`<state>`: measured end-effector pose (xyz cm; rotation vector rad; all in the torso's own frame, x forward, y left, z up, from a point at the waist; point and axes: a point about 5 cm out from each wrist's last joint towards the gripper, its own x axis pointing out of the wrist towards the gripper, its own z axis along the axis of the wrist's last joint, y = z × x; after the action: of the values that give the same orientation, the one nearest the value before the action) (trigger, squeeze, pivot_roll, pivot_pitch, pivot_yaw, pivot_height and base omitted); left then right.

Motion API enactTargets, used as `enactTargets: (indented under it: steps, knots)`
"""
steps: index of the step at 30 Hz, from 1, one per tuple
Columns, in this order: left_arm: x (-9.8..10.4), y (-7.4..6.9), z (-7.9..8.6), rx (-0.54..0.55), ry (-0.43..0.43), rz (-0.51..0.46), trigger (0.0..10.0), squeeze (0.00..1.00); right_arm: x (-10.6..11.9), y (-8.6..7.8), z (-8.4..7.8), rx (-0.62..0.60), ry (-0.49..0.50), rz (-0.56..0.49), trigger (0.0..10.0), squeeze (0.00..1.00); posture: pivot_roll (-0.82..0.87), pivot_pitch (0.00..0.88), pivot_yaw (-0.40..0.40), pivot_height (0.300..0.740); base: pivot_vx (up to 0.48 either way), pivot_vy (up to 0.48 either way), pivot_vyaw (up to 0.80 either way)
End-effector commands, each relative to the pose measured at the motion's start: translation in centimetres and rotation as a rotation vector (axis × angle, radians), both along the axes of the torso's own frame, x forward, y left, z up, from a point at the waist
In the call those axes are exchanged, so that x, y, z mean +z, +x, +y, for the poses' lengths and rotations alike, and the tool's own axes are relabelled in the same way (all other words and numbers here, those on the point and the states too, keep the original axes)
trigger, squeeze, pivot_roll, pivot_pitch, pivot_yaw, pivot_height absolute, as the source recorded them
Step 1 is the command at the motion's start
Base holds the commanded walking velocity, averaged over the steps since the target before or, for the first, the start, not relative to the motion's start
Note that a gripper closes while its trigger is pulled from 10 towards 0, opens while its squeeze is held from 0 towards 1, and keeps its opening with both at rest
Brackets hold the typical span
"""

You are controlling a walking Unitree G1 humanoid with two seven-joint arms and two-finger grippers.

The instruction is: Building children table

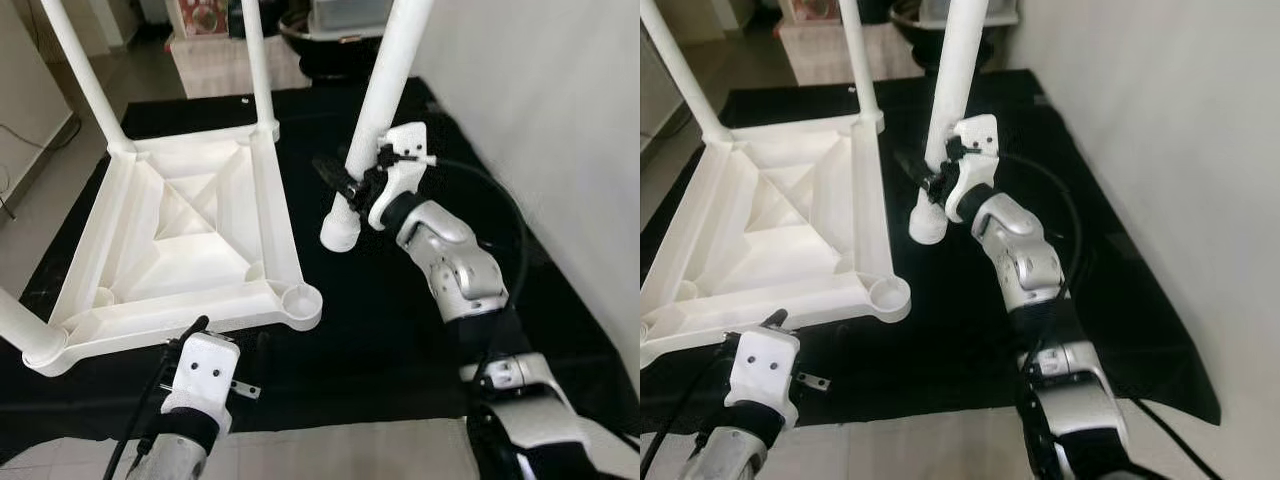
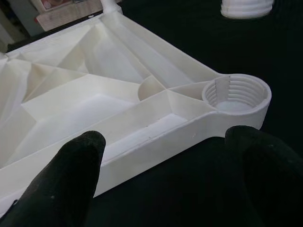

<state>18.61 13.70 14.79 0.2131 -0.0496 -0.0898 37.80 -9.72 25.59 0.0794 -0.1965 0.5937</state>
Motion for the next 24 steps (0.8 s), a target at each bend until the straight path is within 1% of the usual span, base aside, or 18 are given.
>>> enactTargets:
  steps: [1,4,6,9,10,12,13,14,15,16,17,18,19,22,23,24]
  knots:
    - [-0.2,-0.4,0.1,0.000,0.025,0.019,10.0,0.00,0.9,0.2,-0.2,-0.025,0.006,-0.038,10.0,0.00,-0.02,0.181,0.022,0.740,0.000,0.000,0.00]
    - [-0.1,-0.6,0.1,-0.004,0.022,0.025,10.0,0.00,1.5,0.4,-0.2,-0.033,0.008,-0.051,10.0,0.00,-0.02,0.185,0.024,0.740,0.000,0.000,0.00]
    - [-0.1,-0.8,0.0,-0.009,0.020,0.029,10.0,0.00,2.3,0.5,-0.2,-0.013,0.007,-0.072,10.0,0.00,-0.02,0.185,0.021,0.740,0.000,0.000,0.00]
    - [0.1,-0.9,-0.1,-0.017,0.019,0.030,10.0,0.00,3.4,0.7,0.3,0.054,-0.021,-0.108,10.0,0.00,-0.03,0.188,0.013,0.740,0.000,0.000,0.00]
    - [0.1,-0.9,-0.1,-0.017,0.019,0.030,10.0,0.00,3.4,0.7,0.3,0.054,-0.021,-0.108,10.0,0.00,-0.03,0.188,0.013,0.740,0.000,0.000,0.00]
    - [0.2,-1.0,-0.2,-0.020,0.017,0.030,10.0,0.00,3.8,0.8,0.7,0.106,-0.059,-0.127,10.0,0.00,-0.03,0.192,0.003,0.740,0.000,0.000,0.00]
    - [0.2,-1.0,-0.2,-0.020,0.017,0.030,10.0,0.00,3.8,0.8,0.7,0.106,-0.059,-0.127,10.0,0.00,-0.03,0.192,0.003,0.740,0.000,0.000,0.00]
    - [0.3,-1.2,-0.4,-0.021,0.016,0.030,10.0,0.00,4.0,0.7,1.3,0.175,-0.117,-0.141,10.0,0.00,-0.03,0.198,-0.001,0.740,0.000,0.000,0.00]
    - [0.3,-1.2,-0.4,-0.021,0.016,0.030,10.0,0.00,4.0,0.7,1.3,0.175,-0.117,-0.141,10.0,0.00,-0.03,0.198,-0.001,0.740,0.000,0.000,0.00]
    - [0.4,-1.2,-0.4,-0.022,0.017,0.030,10.0,0.00,4.0,0.6,1.7,0.208,-0.145,-0.145,10.0,0.00,-0.03,0.198,-0.001,0.740,0.000,0.000,0.00]
    - [0.4,-1.2,-0.4,-0.022,0.017,0.030,10.0,0.00,4.0,0.6,1.7,0.208,-0.145,-0.145,10.0,0.00,-0.03,0.198,-0.001,0.740,0.000,0.000,0.00]
    - [0.4,-1.4,-0.6,-0.024,0.021,0.030,10.0,0.00,3.9,0.4,2.0,0.255,-0.164,-0.145,10.0,0.00,-0.03,0.201,-0.006,0.740,0.000,0.000,0.00]
    - [0.4,-1.4,-0.6,-0.024,0.021,0.030,10.0,0.00,3.9,0.4,2.0,0.255,-0.164,-0.145,10.0,0.00,-0.03,0.201,-0.006,0.740,0.000,0.000,0.00]
    - [0.6,-1.7,-0.9,-0.064,0.087,0.026,10.0,0.00,3.8,-0.2,2.8,0.418,-0.220,-0.171,10.0,0.00,-0.01,0.215,-0.009,0.740,0.000,0.000,0.00]
    - [0.6,-1.7,-0.9,-0.064,0.087,0.026,10.0,0.00,3.8,-0.2,2.8,0.418,-0.220,-0.171,10.0,0.00,-0.01,0.215,-0.009,0.740,0.000,0.000,0.00]
    - [0.6,-2.2,-1.1,-0.103,0.122,0.035,10.0,0.00,3.7,-0.1,2.9,0.471,-0.242,-0.172,10.0,0.00,0.01,0.225,-0.010,0.740,0.000,0.000,0.00]
